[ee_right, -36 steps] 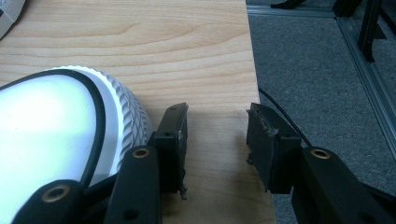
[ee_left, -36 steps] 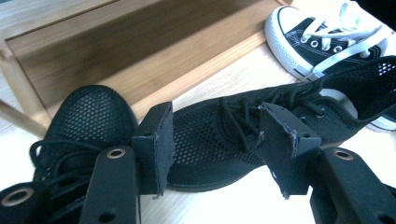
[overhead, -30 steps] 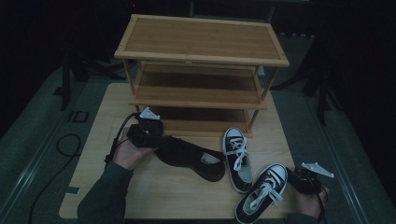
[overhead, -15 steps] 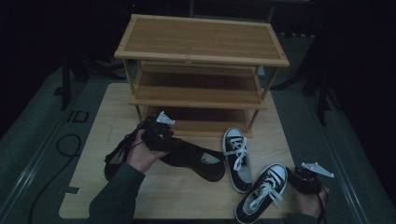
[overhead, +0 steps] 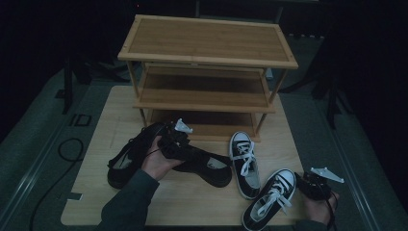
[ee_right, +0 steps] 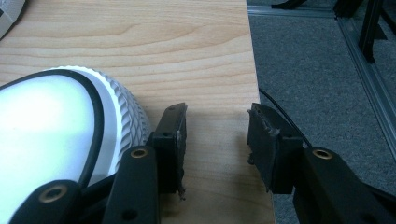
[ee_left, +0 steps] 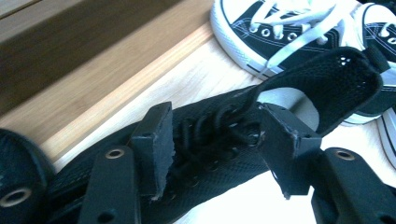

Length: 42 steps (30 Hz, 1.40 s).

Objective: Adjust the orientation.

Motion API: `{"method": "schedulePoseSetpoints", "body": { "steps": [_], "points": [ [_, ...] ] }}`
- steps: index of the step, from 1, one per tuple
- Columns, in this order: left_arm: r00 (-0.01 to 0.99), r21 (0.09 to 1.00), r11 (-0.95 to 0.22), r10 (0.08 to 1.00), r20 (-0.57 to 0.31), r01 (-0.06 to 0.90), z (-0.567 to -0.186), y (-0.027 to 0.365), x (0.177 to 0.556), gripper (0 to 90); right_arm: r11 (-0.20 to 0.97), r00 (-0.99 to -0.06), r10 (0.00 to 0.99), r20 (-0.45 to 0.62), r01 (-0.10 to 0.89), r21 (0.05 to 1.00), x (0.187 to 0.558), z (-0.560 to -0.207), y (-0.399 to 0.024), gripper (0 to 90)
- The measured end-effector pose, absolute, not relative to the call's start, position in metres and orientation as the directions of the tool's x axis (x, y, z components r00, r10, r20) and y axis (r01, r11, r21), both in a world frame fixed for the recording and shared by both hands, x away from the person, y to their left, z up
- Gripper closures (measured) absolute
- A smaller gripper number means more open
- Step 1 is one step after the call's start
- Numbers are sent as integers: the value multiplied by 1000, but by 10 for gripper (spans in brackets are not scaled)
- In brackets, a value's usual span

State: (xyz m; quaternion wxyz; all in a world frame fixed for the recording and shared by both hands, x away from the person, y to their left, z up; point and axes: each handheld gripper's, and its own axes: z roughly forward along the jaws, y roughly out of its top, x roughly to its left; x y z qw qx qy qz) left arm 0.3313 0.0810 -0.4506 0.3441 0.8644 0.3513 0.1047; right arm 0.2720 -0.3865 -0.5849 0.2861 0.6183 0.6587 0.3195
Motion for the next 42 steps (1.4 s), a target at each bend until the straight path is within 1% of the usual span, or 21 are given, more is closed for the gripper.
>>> {"method": "schedulePoseSetpoints", "body": {
  "steps": [7,8,11,12,13,14,15,16,20,33,42],
  "points": [
    [770,663,-553,635,-56,505,-453,69,330,569,31,-72,997,18,632,775,272,-585,-386,568],
    [774,666,-554,631,-57,500,-454,66,330,625,31,-71,997,18,632,775,272,-585,-386,567],
    [780,666,-558,623,-59,495,-454,62,330,693,32,-72,997,18,632,775,272,-585,-386,567],
    [784,665,-561,617,-61,493,-454,60,330,693,32,-72,997,18,632,775,272,-585,-386,567],
    [784,665,-561,617,-61,493,-454,60,330,712,32,-72,997,18,632,775,272,-585,-386,567],
    [796,660,-576,603,-57,483,-455,53,329,712,31,-72,997,18,632,775,272,-585,-386,567],
    [800,657,-582,598,-54,479,-456,49,328,765,32,-72,997,18,632,775,272,-585,-386,567],
    [805,655,-588,591,-54,476,-456,47,328,799,32,-72,997,18,632,775,272,-585,-386,567],
    [827,635,-621,560,-50,459,-462,33,326,887,33,-73,997,16,631,775,272,-585,-387,567],
    [848,586,-671,527,-55,454,-484,7,320,900,33,-73,997,17,630,776,272,-585,-387,567],
    [849,572,-683,527,-45,455,-484,15,312,900,29,-71,997,20,632,775,272,-585,-386,567]
  ]
}}
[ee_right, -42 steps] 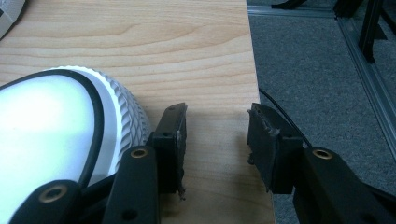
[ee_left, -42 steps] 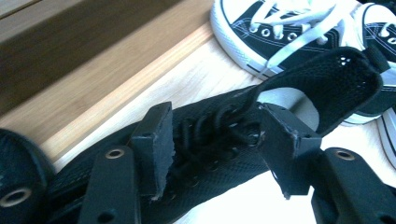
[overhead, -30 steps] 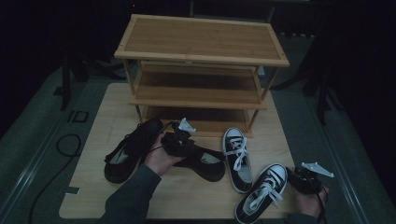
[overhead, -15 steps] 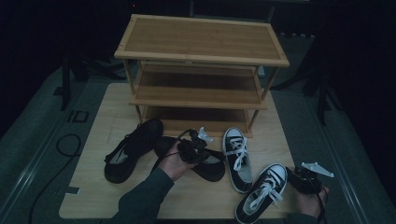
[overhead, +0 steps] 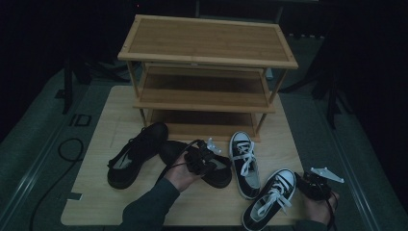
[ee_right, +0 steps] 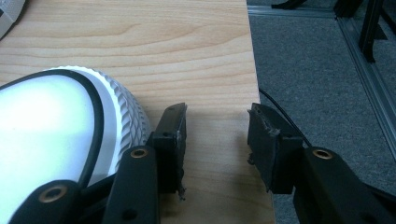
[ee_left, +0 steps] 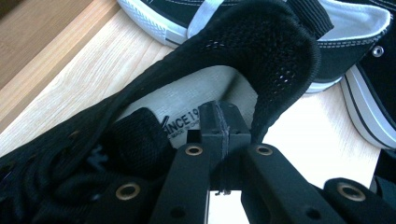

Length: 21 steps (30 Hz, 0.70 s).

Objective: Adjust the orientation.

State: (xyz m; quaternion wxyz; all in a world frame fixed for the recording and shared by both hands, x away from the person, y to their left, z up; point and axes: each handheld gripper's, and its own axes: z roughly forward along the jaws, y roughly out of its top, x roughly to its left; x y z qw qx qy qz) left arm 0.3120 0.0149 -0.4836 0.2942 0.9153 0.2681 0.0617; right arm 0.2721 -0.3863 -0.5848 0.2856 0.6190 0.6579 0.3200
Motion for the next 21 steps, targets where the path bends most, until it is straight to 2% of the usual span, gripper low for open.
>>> {"method": "schedulePoseSetpoints", "body": {
  "steps": [13,21],
  "points": [
    [846,579,-684,532,-18,443,-478,48,290,900,31,-72,997,18,632,775,272,-585,-386,567],
    [805,583,-648,593,-17,490,-478,88,281,900,31,-71,997,17,631,775,272,-585,-386,567]
  ]
}}
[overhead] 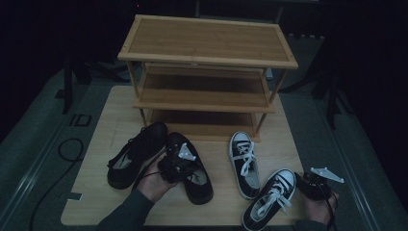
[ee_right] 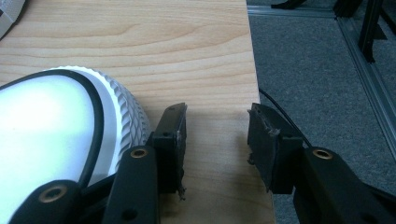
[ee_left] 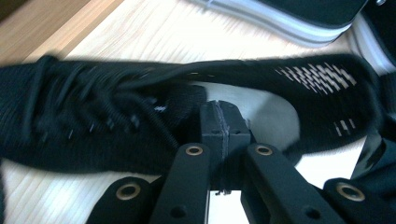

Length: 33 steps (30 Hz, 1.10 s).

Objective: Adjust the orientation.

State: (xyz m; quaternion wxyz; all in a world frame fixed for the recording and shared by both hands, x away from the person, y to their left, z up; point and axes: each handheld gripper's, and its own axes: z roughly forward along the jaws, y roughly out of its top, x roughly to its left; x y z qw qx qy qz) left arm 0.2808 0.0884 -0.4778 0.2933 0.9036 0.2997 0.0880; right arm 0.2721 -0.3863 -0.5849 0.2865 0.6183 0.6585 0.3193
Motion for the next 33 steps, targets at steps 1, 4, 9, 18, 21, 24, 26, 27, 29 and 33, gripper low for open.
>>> {"method": "schedulePoseSetpoints", "body": {
  "steps": [1,4,9,18,21,24,26,27,29,33],
  "points": [
    [800,582,-645,600,-16,495,-478,93,280,900,32,-70,997,17,632,775,272,-585,-386,566],
    [773,582,-624,634,-12,521,-477,110,279,900,32,-70,997,16,631,775,272,-585,-386,567],
    [733,575,-607,680,21,548,-476,131,279,900,32,-70,997,16,631,775,272,-585,-386,567],
    [668,601,-576,738,91,554,-472,150,280,900,32,-70,997,16,631,775,272,-585,-386,566],
    [685,622,-583,721,100,523,-471,150,277,847,31,-69,997,16,631,775,272,-585,-386,566],
    [689,652,-558,721,74,514,-469,152,275,788,29,-69,997,19,632,775,272,-585,-386,566],
    [682,675,-534,729,64,508,-464,153,275,723,29,-69,997,19,632,775,272,-585,-386,566],
    [682,675,-534,729,64,508,-464,153,275,703,29,-69,997,19,632,775,272,-585,-386,566],
    [672,682,-523,738,63,511,-460,153,275,663,29,-69,997,19,632,774,272,-585,-386,566],
    [672,690,-522,737,68,502,-459,154,275,634,29,-69,997,19,632,774,272,-585,-386,566]
  ]
}}
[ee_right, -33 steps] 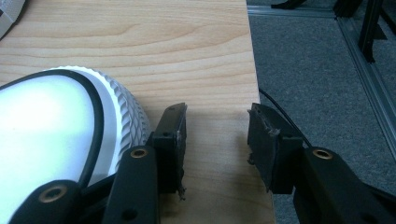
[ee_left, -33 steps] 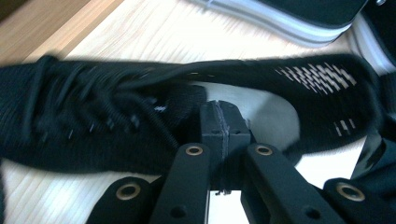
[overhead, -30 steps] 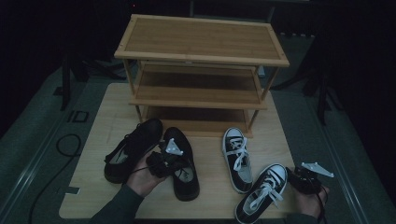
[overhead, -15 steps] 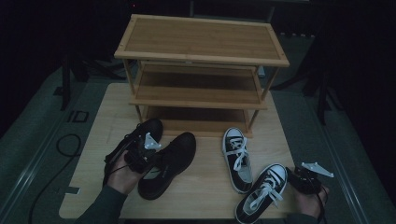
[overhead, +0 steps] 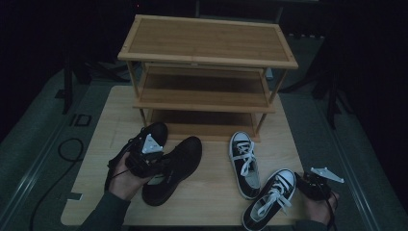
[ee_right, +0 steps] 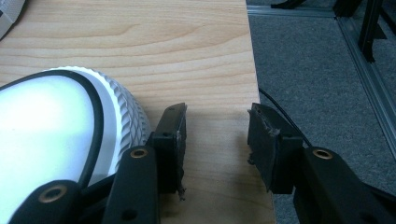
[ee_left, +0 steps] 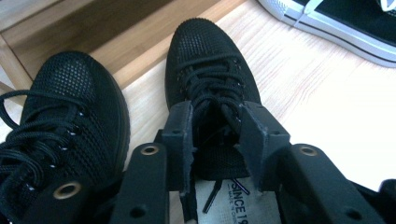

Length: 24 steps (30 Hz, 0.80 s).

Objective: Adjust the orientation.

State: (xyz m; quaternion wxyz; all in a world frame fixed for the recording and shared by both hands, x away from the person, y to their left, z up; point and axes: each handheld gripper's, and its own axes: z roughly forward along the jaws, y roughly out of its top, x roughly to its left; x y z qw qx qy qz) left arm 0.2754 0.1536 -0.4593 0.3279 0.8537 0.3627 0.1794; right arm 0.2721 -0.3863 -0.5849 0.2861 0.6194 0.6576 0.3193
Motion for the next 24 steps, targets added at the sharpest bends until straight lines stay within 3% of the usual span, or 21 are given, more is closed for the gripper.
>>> {"method": "schedulePoseSetpoints", "body": {
  "steps": [6,12,15,18,24],
  "points": [
    [649,679,-532,753,105,507,-460,155,277,589,29,-69,997,20,632,775,272,-585,-386,565],
    [646,636,-548,757,101,543,-473,156,287,610,29,-69,997,20,632,775,272,-585,-386,562],
    [638,622,-541,765,86,565,-480,153,295,658,29,-69,997,19,631,775,272,-585,-386,562],
    [639,626,-535,766,74,568,-481,152,297,844,28,-68,998,19,631,775,272,-585,-386,562],
    [612,624,-518,787,78,586,-479,155,294,857,27,-68,998,20,632,775,272,-585,-386,561]
  ]
}}
